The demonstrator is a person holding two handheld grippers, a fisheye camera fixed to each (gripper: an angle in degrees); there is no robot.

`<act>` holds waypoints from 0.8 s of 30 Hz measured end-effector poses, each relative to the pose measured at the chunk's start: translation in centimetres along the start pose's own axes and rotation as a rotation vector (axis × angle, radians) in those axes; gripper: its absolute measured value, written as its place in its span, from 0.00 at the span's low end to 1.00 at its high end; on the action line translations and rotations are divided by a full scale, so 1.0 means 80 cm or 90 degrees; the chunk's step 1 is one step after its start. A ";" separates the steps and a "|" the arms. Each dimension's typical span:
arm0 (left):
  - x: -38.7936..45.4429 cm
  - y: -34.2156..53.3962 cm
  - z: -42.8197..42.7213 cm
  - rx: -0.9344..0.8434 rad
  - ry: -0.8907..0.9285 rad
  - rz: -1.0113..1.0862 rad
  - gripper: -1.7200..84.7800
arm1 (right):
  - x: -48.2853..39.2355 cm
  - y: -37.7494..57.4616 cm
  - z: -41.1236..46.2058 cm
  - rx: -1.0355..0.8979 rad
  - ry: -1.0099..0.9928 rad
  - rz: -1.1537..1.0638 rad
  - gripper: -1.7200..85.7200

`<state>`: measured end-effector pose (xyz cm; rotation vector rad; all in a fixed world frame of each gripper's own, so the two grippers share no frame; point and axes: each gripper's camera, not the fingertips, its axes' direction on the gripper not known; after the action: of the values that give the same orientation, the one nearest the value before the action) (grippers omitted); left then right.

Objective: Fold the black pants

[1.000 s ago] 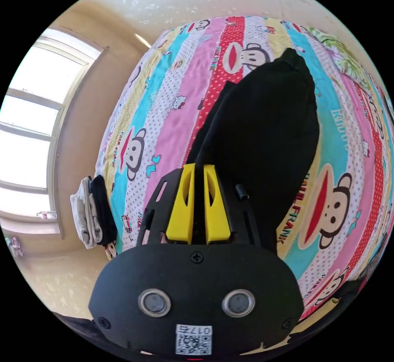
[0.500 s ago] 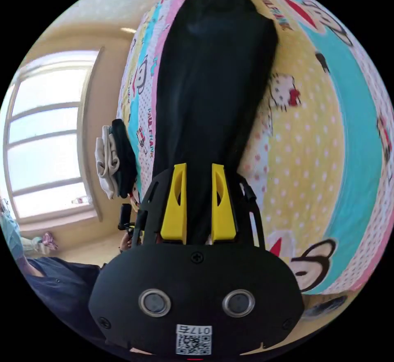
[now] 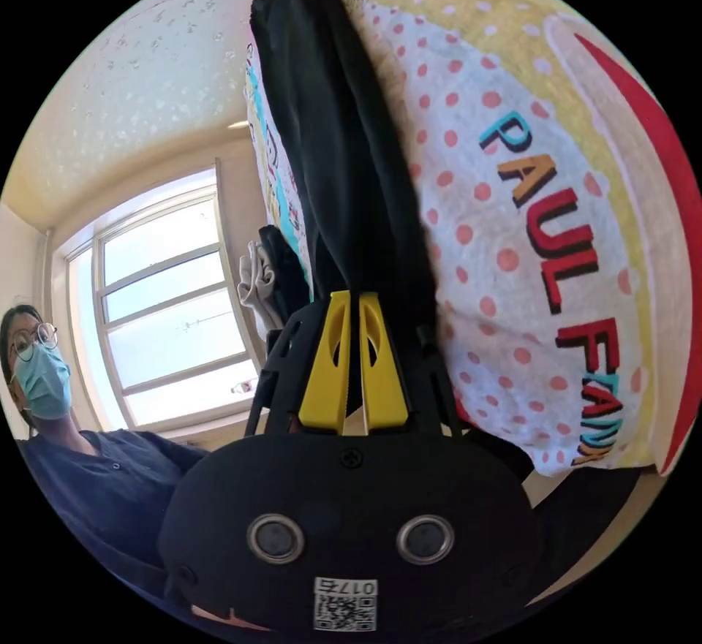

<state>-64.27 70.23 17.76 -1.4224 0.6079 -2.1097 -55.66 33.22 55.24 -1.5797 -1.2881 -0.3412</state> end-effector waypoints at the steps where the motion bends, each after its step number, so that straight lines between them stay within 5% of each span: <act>1: 0.015 0.006 0.006 -0.005 -0.023 0.017 0.06 | -0.001 0.002 -0.006 -0.001 -0.008 0.002 0.06; 5: 0.048 0.029 0.038 -0.004 0.015 0.061 0.05 | -0.031 0.011 -0.048 -0.011 0.039 -0.012 0.05; 12: -0.007 0.049 0.105 -0.003 -0.050 -0.082 0.09 | -0.005 -0.003 -0.040 -0.091 0.147 -0.009 0.08; 19: 0.079 0.018 0.060 0.124 -0.120 0.083 0.15 | -0.026 -0.012 -0.088 -0.032 0.209 -0.055 0.17; 24: 0.102 -0.097 0.064 0.125 -0.088 0.156 0.16 | -0.014 -0.075 -0.118 0.001 0.119 -0.095 0.19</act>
<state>-63.33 70.52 30.07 -1.3003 0.4798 -1.8105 -57.71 24.23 61.67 -1.4169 -1.2623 -0.5677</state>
